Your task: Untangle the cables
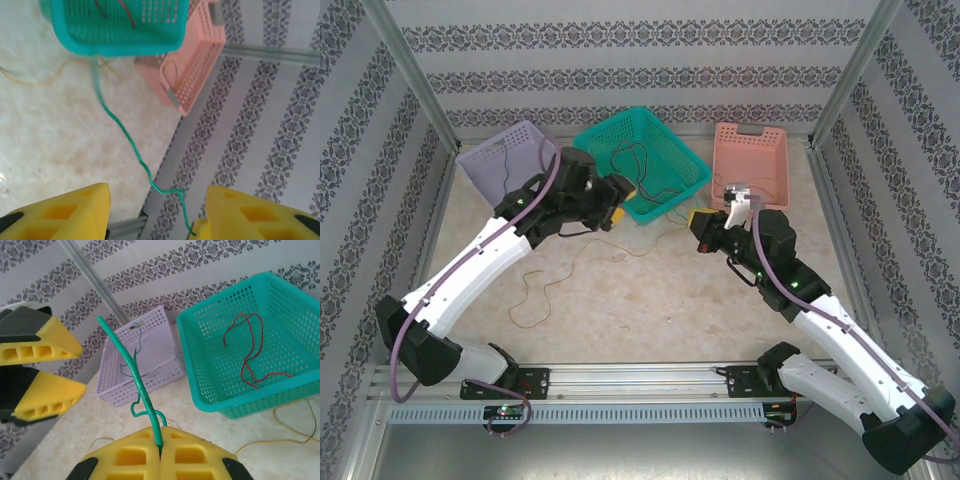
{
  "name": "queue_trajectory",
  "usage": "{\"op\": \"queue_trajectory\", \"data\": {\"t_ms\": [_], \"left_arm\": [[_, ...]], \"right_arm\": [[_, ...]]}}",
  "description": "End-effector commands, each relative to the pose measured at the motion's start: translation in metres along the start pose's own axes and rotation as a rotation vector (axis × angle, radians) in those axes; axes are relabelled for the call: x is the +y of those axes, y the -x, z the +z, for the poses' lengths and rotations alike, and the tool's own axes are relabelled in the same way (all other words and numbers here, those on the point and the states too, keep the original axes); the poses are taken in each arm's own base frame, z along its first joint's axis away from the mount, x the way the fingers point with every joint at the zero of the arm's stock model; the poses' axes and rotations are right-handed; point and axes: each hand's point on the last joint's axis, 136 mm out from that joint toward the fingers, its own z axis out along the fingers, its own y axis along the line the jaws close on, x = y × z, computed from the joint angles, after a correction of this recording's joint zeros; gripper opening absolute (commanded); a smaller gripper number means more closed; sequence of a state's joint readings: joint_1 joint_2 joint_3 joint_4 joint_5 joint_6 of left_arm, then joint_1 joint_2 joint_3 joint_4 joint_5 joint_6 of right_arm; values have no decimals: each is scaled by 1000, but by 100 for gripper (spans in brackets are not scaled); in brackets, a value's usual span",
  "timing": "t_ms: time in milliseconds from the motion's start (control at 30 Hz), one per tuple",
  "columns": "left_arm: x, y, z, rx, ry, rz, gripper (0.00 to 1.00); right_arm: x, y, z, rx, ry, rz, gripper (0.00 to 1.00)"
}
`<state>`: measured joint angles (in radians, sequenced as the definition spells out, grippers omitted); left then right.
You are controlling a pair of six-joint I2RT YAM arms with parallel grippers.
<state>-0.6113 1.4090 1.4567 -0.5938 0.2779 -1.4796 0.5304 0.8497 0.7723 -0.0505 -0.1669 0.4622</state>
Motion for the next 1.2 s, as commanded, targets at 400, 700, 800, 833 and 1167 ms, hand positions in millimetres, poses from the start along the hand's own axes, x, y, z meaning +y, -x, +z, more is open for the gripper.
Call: {"op": "queue_trajectory", "data": {"t_ms": [400,700,800,833,1167], "left_arm": [[7,-10,42,62,28,-271,53],[11,-5,47,36,24,-322,10],[9,1,42,7,0,-328,0],[7,5,41,1,-13,-324,0],[-37,46,22,92,-159,49,0]], "right_arm": [[42,15,6,-109,61,-223,0],[53,10,5,-104,96,-253,0],[56,4,4,-85,113,-266,0],[57,0,4,-70,123,-267,0],[64,79,-44,-167,130,-8,80]]}}
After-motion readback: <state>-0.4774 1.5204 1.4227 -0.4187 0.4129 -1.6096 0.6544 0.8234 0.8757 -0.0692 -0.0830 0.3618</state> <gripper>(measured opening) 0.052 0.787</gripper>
